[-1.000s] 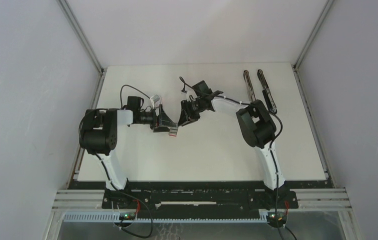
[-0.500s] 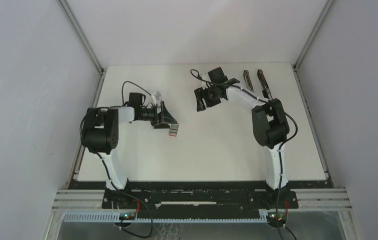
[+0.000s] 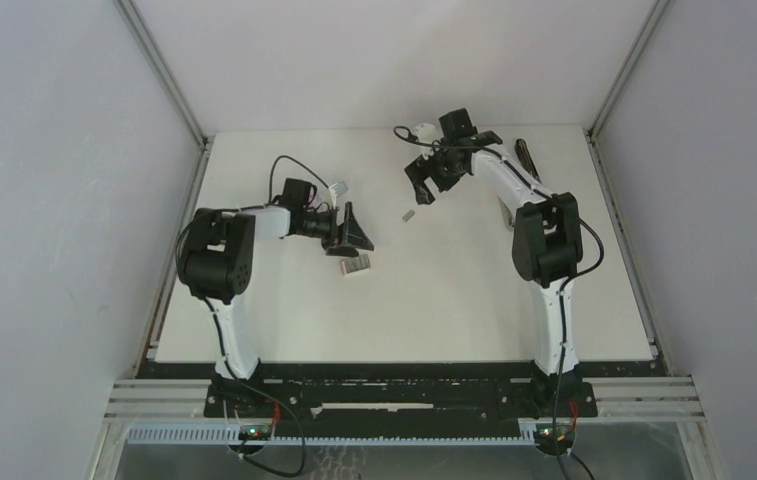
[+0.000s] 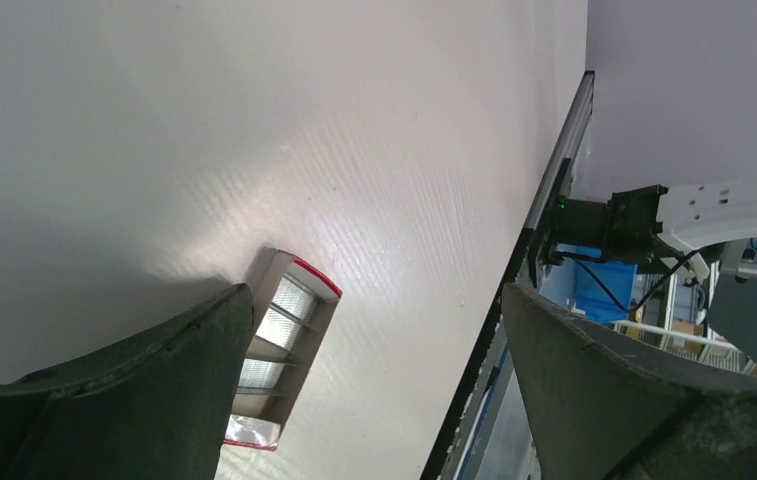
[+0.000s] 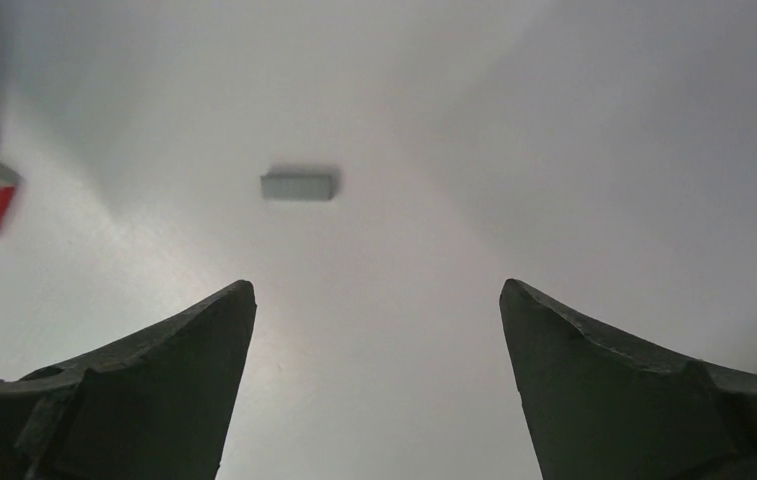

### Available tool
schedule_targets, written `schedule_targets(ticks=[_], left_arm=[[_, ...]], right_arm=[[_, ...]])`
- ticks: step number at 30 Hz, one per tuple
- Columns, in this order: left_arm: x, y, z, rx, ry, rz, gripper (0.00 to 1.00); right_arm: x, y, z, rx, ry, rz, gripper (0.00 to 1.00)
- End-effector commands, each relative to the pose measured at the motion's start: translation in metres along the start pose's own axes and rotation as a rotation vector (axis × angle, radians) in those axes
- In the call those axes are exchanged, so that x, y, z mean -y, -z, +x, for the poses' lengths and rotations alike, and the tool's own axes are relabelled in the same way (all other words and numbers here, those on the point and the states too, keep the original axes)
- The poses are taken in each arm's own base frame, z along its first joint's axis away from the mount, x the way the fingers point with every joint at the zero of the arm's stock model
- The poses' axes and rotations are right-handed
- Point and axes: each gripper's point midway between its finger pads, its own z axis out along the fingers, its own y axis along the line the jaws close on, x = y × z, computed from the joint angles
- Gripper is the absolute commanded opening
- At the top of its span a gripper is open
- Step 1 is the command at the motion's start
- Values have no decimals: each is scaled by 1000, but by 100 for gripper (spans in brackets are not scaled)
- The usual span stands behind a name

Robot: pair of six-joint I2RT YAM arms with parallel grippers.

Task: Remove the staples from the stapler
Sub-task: Adjust the staple box at the center of the board.

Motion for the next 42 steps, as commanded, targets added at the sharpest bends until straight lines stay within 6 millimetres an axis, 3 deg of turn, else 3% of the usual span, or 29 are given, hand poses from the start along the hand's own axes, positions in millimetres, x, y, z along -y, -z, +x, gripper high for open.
schedule_targets(ticks=[1,4,13,18,23,30,42], left_arm=[[9,0,-9,-2,-48,4,100],[13,12,-21,36,-71,-2,100],[19,73,-56,180,-135,-42,100],[9,108,-50,204,-155,-98,100],[-3,127,-31,178,-158,-162,100],[-15,117,-6,121,-143,-131,100],[-3,80,-12,81,-175,-58,100]], right_arm=[[-11,12,-1,1,200,-77,95],[-19,9,2,-17,306,-104,94],[-34,-3,0,-69,561,-175,93],[-43,-10,6,-111,693,-217,93],[-43,-24,17,-169,808,-229,92],[-37,-36,13,-177,882,-219,91],[-33,-51,15,-167,909,-269,81]])
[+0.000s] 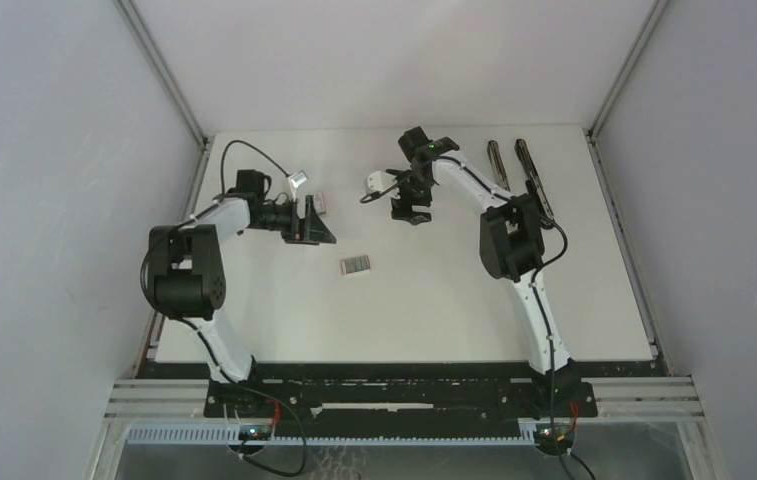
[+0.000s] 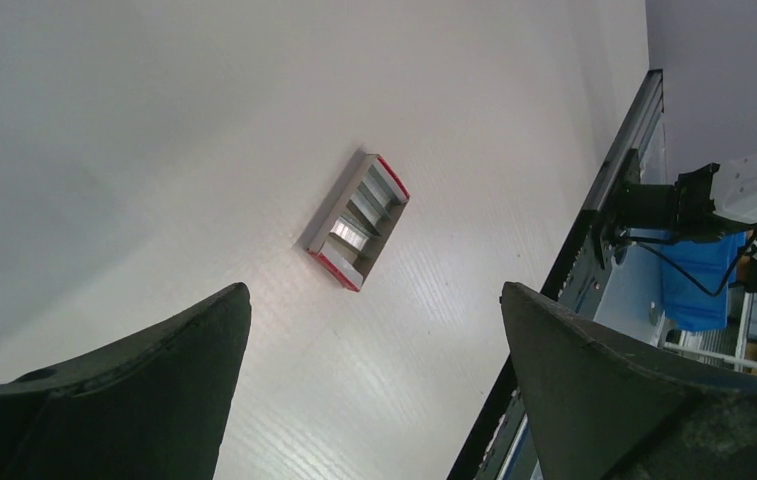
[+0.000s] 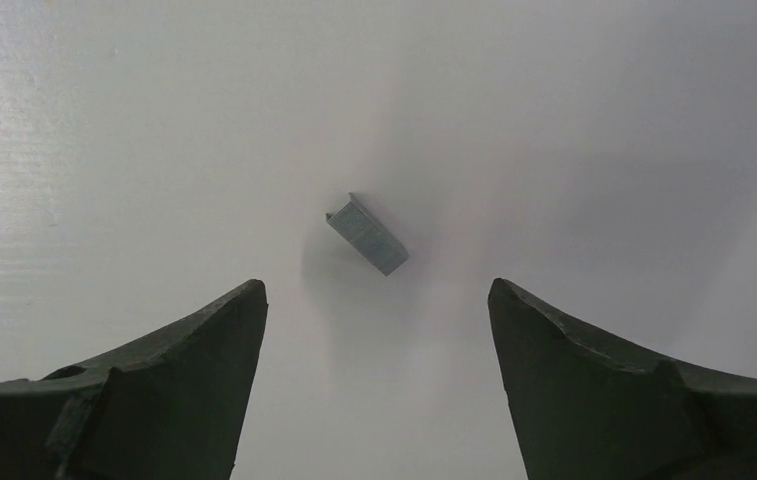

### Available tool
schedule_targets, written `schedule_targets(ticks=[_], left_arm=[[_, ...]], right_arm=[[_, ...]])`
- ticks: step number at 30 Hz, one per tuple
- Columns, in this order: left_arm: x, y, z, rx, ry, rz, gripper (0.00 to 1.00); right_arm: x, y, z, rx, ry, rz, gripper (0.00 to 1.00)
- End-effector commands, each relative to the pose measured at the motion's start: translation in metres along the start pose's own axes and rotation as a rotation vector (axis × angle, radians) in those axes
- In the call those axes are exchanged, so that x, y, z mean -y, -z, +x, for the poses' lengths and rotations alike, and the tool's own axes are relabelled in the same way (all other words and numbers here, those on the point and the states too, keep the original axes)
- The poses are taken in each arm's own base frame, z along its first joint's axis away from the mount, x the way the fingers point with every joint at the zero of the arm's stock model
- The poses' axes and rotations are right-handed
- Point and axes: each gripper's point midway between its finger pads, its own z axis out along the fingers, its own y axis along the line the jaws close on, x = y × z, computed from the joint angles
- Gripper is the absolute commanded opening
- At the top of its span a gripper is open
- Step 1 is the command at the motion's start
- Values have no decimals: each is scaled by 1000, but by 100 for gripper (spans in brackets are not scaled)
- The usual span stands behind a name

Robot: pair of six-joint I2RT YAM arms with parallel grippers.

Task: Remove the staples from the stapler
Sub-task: Adjust the staple box at the center of the board.

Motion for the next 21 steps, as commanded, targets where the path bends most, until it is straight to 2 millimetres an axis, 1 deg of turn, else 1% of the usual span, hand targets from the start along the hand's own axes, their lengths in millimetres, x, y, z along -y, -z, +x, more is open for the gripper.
schedule_targets(ticks=[1,2,5,8,13,17,21], left_arm=[[11,-16,1,-16,-20,77,100],[12,-17,2,-20,-15,88,100],[13,-19,4,-18,-20,107,100],[12,-20,7,-20,-18,109,100],[12,-21,11,-25,-15,121,100],[10,-23,14,-29,-8,125,100],[10,-23,15,-31,-6,131,100]], right_arm=[[4,1,-4,38,33,-15,79],[4,-1,-4,39,32,-18,78],[4,-6,-1,36,29,-23,63],[5,-8,0,44,23,-20,59],[8,-11,-3,48,33,-9,59],[6,-15,-4,44,42,-18,59],[3,-18,-4,33,57,-30,62]])
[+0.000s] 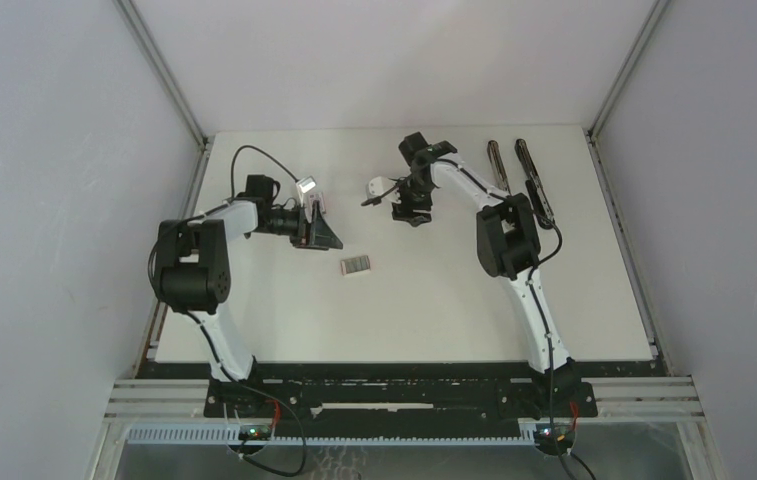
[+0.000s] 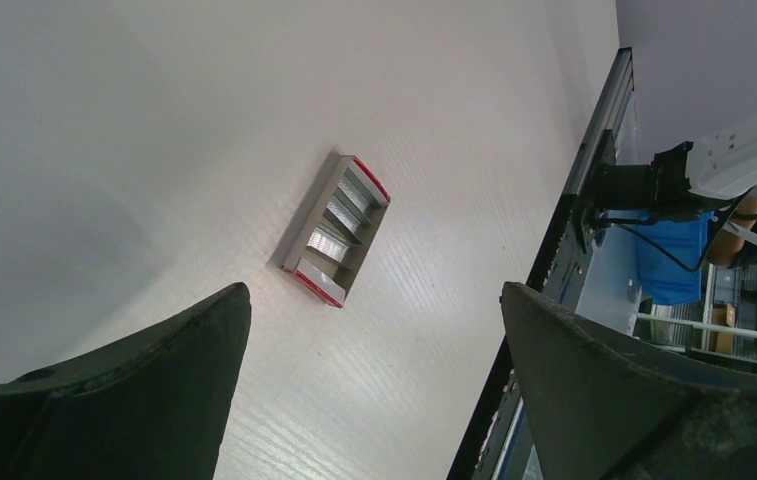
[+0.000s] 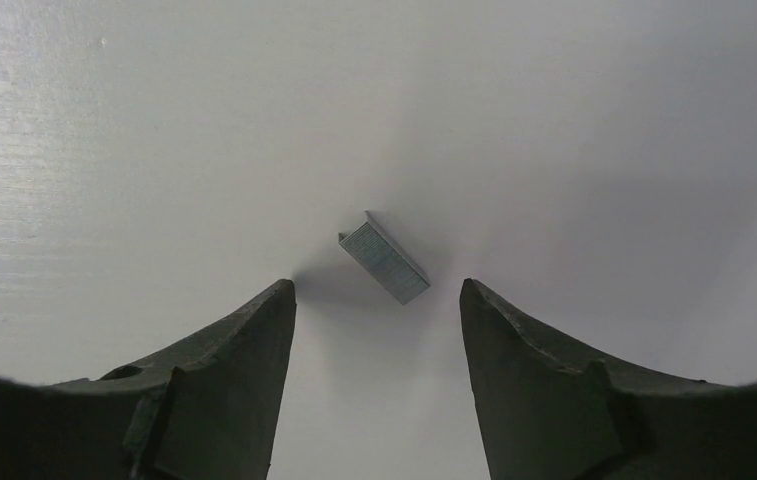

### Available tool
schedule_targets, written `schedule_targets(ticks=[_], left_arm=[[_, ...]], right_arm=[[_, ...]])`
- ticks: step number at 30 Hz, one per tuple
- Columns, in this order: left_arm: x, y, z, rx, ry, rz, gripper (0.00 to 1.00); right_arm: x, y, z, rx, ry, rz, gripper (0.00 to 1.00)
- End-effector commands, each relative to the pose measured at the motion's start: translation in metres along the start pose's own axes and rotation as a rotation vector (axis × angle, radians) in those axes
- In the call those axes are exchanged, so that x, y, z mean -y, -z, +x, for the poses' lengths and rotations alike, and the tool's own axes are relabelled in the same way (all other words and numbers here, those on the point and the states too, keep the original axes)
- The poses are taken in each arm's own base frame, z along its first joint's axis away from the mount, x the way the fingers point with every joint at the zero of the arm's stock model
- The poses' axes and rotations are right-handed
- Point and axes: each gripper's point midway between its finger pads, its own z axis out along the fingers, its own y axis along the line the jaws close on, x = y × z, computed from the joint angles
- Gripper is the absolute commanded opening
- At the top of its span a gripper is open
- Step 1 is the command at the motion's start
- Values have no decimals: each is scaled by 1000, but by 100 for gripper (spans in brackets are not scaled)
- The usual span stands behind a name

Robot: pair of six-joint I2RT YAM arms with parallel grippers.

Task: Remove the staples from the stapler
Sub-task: Adjust the staple box at the center of the board.

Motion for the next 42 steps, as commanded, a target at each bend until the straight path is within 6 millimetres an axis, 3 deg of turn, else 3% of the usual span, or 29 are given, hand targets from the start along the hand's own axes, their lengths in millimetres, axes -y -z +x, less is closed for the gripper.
schedule_targets(ticks=[1,10,22,28,34,42], left_arm=[[5,-1,2,7,-6,42,100],[8,2,4,7,-22,38,100],[12,7,3,10,-38,30,100],[12,8,4,10,-36,27,100],[7,6,3,23,-21,8,100],[5,0,-3,52,-14,-1,100]], right_arm=[[8,0,-13,23,57,16,64],[-7,-9,-3,-23,73,-60,68],[-57,-21,1,-83,65,-245,70],[-54,-16,-12,-53,18,-207,70],[-40,-17,-34,1,-202,-95,71],[-54,-14,-40,9,-409,-122,54]])
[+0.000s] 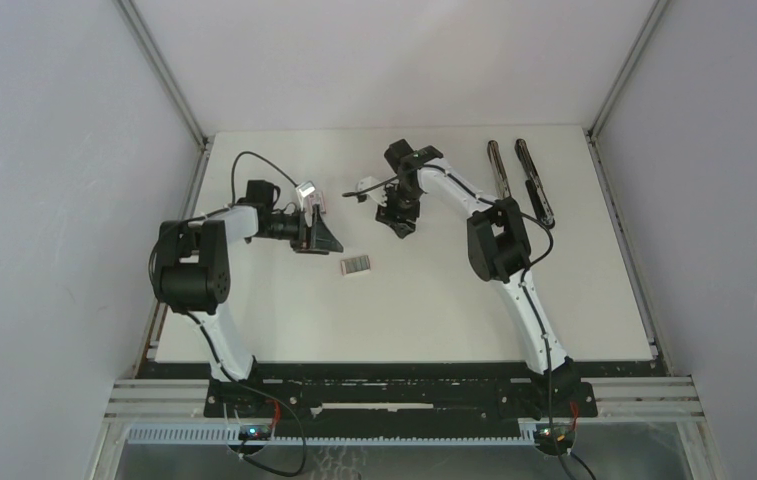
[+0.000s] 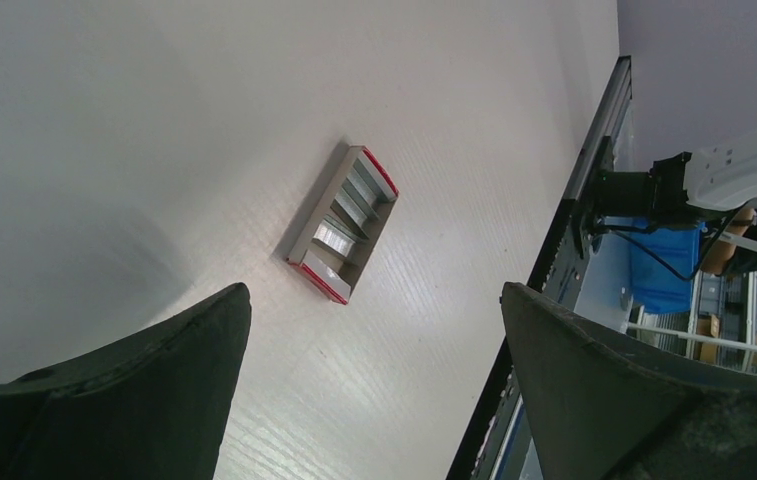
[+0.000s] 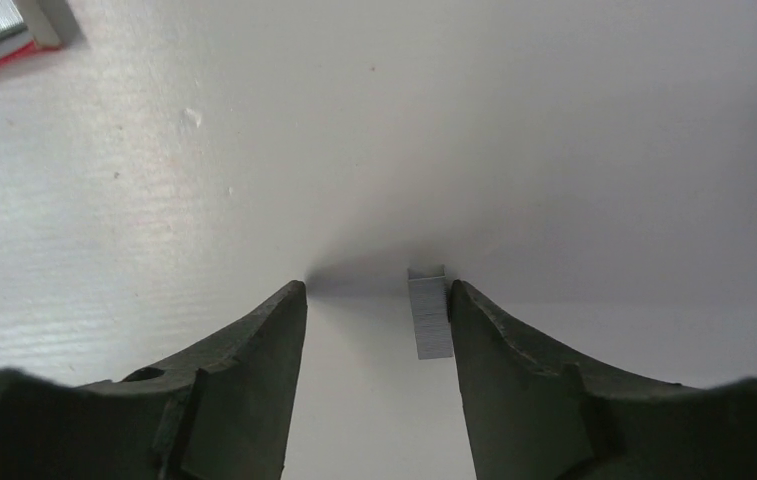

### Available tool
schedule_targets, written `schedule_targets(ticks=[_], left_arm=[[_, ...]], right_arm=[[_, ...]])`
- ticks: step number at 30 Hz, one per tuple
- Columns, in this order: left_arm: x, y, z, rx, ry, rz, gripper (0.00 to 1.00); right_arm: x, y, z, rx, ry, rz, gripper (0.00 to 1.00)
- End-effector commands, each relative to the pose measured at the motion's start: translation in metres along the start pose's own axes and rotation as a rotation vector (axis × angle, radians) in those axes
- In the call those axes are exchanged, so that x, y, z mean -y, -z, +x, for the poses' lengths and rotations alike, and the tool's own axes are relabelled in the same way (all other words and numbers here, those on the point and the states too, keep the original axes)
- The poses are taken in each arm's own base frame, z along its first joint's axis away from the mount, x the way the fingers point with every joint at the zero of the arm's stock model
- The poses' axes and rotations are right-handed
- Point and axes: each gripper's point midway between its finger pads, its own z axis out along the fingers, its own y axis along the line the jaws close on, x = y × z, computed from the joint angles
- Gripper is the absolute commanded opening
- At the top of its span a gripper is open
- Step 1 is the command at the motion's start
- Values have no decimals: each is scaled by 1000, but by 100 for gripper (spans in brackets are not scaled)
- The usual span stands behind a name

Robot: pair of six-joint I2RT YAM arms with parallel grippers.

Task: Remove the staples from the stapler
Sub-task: Adjust the staple box at the center of the board.

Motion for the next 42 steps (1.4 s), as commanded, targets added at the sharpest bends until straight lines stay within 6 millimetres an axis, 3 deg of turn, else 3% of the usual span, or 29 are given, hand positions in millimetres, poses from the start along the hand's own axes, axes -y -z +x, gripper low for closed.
schedule_targets(ticks=[1,12,20,33,37,42], left_arm=[[11,2,-13,51,-53,7,100],[18,-17,-19,31,-97,-23,100],[28,-30,14,-83,-102,22,100],[37,-33,55,-202,-99,71,100],[48,-29,46,-178,-140,92,100],[66,-21,22,-122,-198,110,100]], right_arm=[[-20,1,-1,7,-184,-40,54],[-17,9,30,16,-380,9,46],[-18,8,40,11,-450,54,43],[-18,7,29,27,-431,76,42],[-16,7,29,24,-434,73,42],[-17,9,26,39,-440,63,42]])
